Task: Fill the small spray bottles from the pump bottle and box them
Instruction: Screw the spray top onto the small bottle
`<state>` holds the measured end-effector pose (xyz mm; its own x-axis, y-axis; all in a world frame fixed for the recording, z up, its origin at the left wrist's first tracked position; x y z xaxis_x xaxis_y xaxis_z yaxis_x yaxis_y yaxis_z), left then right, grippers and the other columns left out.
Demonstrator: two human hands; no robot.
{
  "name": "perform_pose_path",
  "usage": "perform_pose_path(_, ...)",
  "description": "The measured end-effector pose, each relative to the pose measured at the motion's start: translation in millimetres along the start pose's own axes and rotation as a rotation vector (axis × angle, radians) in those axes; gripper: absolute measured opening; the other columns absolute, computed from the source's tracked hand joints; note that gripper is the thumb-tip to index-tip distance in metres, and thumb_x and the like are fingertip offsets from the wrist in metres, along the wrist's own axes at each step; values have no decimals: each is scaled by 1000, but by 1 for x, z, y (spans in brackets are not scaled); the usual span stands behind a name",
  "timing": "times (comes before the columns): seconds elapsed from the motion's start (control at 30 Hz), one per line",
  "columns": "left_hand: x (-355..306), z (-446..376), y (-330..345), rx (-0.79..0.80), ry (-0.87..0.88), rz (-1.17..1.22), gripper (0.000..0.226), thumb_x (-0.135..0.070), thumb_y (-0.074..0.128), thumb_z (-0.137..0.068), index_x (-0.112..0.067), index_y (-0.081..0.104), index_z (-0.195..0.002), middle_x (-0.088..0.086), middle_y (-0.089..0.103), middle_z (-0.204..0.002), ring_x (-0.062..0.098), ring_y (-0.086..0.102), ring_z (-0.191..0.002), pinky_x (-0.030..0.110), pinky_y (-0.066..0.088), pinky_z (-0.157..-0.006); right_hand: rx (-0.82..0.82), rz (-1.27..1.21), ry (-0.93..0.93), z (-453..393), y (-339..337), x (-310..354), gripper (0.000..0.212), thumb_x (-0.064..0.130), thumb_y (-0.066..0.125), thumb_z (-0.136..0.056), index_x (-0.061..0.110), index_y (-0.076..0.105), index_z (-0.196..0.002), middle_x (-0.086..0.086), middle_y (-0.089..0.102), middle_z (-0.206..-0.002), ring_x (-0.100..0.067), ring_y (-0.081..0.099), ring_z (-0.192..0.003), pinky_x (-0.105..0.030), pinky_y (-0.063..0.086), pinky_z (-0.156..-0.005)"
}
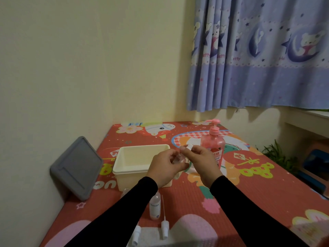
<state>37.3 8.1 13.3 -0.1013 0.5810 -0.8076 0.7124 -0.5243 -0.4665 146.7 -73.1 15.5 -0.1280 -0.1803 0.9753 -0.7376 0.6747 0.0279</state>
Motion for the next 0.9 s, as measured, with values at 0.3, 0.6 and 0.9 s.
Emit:
perform_pose_path(0.3,0,-5,-5,252,-2,258,10,-15,66,-89,-10,69,-97,9,71,-88,12,64,-82,30,51,-77,229,-190,13,-3,-5,6,17,17,55,-94,14,70,-102,-8,72,-107,-17,69,-96,-26,56,-85)
perform_pose_path(0.6,-3,-5,-2,216,34,127,9,-19,63,-91,-12,67,-95,-6,65,-77,3,58,-69,22,47,-68,154,-29,-105,-1,-5,7,17,19,58,-94,9,72,-90,-5,71,-85,-6,65,-71,-15,49,-61)
perform_pose_path(0.9,-5,-1,6,-9,45,-122,12,-32,68,-86,-22,62,-87,-14,58,-70,-4,54,-64,7,35,-54,88,-2,-112,-3,-1,3,24,20,61,-93,18,64,-69,14,62,-55,3,59,-56,-12,45,-54)
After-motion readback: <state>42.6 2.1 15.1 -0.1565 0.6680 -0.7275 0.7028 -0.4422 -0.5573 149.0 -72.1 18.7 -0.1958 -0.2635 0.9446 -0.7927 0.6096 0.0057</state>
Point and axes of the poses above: each hand's wrist, its own z-axis away from the middle knuckle, its own y-axis out of the palm, x = y × z, the point moved 3 cm from there along -z, towards the middle knuckle
